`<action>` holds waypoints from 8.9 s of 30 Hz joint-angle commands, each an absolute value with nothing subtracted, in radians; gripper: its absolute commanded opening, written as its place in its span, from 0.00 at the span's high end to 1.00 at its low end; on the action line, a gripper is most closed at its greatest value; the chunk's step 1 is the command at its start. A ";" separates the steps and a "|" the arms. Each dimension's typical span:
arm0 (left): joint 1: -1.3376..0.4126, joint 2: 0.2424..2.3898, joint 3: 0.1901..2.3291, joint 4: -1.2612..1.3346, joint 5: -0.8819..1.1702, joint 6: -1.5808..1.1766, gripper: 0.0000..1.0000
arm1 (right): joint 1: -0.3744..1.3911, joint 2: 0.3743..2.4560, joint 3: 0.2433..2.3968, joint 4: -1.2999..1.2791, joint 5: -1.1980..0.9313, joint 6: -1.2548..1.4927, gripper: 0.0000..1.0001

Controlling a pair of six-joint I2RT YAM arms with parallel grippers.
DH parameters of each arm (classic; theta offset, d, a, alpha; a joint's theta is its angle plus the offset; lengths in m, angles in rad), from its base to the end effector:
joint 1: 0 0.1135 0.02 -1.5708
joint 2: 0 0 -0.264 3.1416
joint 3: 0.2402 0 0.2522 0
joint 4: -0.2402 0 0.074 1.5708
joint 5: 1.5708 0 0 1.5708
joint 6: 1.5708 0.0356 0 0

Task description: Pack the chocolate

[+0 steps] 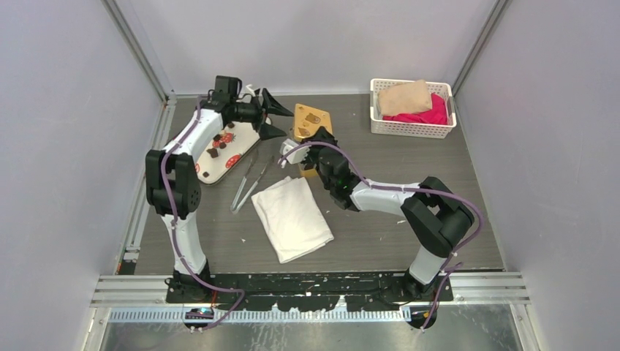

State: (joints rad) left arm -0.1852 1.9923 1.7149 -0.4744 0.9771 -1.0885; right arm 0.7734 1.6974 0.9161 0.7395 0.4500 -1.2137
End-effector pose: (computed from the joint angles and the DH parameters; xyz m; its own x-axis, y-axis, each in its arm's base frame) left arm 0.4355 -0.1116 0.2809 -0.9298 -0.3300 0.1627 -0.2709 0.3147 -0.9097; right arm 0.2795 0.2512 0.2411 0.2875 -0.8983 -0.3322 -0.1392 0.3040 -0.9425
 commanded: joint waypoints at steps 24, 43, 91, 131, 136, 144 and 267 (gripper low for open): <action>-0.270 1.978 1.630 -0.241 1.018 -1.200 0.72 | 0.872 1.630 0.862 0.923 0.542 -1.306 0.99; -0.271 1.965 1.546 0.161 1.038 -1.420 1.00 | 0.876 1.496 0.834 0.711 0.670 -1.064 0.00; -0.259 1.935 1.484 0.467 1.087 -1.431 1.00 | 0.230 1.881 1.241 0.834 -0.805 1.558 0.29; -0.219 1.850 1.487 0.062 1.068 -1.130 0.26 | 0.214 1.835 1.268 0.764 -0.923 1.481 0.99; -0.219 1.853 1.487 -0.012 1.061 -1.066 0.23 | 0.215 1.823 1.265 0.790 -0.931 1.498 0.99; -0.183 1.857 1.561 -0.237 1.041 -0.920 0.19 | 0.203 1.801 1.300 0.630 -0.955 1.385 0.99; -0.316 2.236 1.772 -0.545 0.703 -0.696 0.52 | 0.205 2.165 1.768 -0.443 -0.745 0.579 0.39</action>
State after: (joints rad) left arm -0.3088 2.2360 1.7184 -0.5148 0.7147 -0.7227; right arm 0.2180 2.2528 1.7096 -0.3222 -0.8116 0.6846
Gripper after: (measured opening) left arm 0.481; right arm 0.598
